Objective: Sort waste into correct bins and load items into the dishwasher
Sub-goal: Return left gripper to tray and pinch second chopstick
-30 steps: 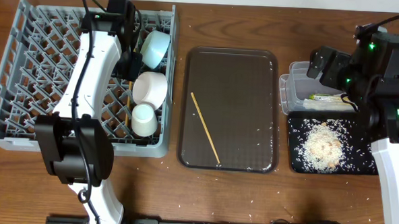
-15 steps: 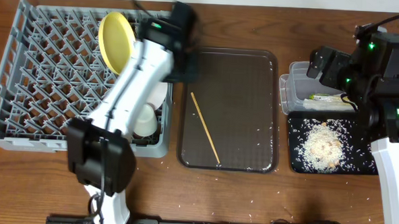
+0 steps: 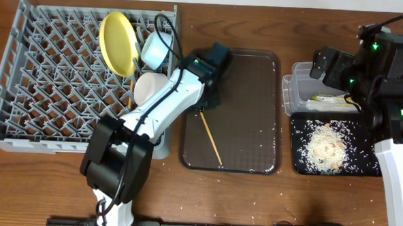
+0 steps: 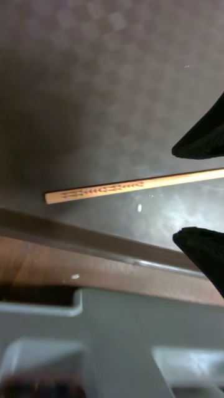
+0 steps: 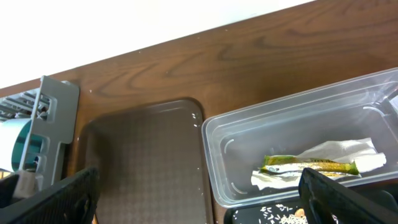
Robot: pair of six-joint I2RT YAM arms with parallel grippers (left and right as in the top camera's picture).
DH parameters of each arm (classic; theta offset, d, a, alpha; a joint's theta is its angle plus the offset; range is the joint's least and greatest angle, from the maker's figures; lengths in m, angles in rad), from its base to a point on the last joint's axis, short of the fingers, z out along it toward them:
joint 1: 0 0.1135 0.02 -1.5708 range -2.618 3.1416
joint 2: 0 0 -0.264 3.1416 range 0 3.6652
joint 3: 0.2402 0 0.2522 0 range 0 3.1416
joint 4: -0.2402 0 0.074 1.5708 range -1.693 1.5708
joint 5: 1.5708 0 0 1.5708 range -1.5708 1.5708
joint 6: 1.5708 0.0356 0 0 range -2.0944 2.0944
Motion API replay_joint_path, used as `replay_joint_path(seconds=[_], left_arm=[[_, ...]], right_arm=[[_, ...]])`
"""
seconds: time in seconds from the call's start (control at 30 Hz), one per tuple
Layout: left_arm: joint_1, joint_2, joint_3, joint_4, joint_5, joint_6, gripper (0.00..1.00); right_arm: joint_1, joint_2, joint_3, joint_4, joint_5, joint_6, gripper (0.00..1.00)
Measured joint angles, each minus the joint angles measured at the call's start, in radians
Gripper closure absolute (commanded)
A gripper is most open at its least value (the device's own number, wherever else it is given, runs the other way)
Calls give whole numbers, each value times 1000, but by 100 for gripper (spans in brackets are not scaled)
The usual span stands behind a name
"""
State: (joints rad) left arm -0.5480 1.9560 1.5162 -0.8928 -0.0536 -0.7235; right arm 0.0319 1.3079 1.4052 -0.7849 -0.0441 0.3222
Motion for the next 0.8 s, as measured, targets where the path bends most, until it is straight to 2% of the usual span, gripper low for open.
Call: replay_joint_path(seconds=[0.2,0.5,0.67,0.73,0.77,0.8], left_arm=[[-3,3,-96,86,29,-61,63],[-4,77,-103,138,114,-123,64],[-5,111,-97,156,177,-140,72],[-3,111,-97,155,187,-148,81],[-3,111,-97,155,191,-148,81],[-2,111,-97,155,195,-154,89]], right_arm=[[0,0,0,0,0,0,1],[0,0,0,0,0,0,1],[0,0,0,0,0,0,1],[0,0,0,0,0,0,1],[0,0,0,0,0,0,1],[0,0,0,0,0,0,1]])
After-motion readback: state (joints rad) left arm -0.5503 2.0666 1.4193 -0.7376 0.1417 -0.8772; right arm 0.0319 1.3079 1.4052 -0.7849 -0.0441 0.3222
